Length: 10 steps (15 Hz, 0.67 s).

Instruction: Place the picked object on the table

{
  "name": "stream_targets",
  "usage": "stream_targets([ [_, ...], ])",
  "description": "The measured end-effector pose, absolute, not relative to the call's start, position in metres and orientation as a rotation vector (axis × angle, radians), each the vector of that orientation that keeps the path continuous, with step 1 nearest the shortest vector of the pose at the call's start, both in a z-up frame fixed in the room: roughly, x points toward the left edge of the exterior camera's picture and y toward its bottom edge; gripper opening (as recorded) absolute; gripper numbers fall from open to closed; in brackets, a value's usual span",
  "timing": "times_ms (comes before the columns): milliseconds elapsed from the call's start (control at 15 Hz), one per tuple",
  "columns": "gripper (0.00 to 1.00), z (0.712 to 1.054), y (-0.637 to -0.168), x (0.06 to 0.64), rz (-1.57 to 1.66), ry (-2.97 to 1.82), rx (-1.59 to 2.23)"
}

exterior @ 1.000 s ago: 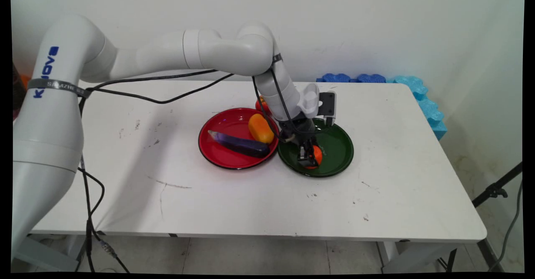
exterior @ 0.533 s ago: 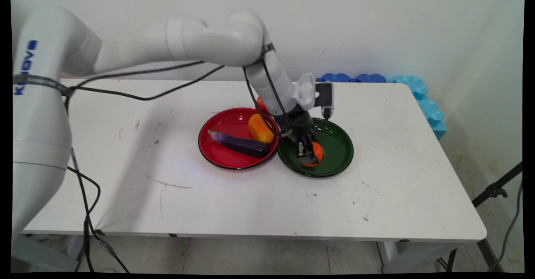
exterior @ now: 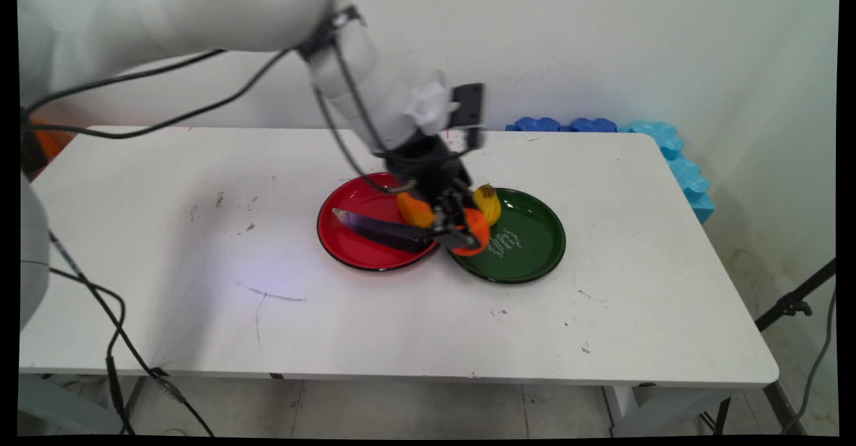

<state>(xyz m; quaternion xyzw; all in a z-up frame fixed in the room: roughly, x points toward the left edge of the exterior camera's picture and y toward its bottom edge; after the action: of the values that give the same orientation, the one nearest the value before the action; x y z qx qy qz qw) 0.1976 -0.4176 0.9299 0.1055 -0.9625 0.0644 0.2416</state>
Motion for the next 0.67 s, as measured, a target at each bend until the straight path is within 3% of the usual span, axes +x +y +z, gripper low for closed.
stream_targets([
  [333, 0.0, 0.936, -0.39, 0.246, 0.174, -2.639, 0.28],
  [667, 0.0, 0.914, -0.379, 0.27, 0.176, -2.638, 0.283],
])
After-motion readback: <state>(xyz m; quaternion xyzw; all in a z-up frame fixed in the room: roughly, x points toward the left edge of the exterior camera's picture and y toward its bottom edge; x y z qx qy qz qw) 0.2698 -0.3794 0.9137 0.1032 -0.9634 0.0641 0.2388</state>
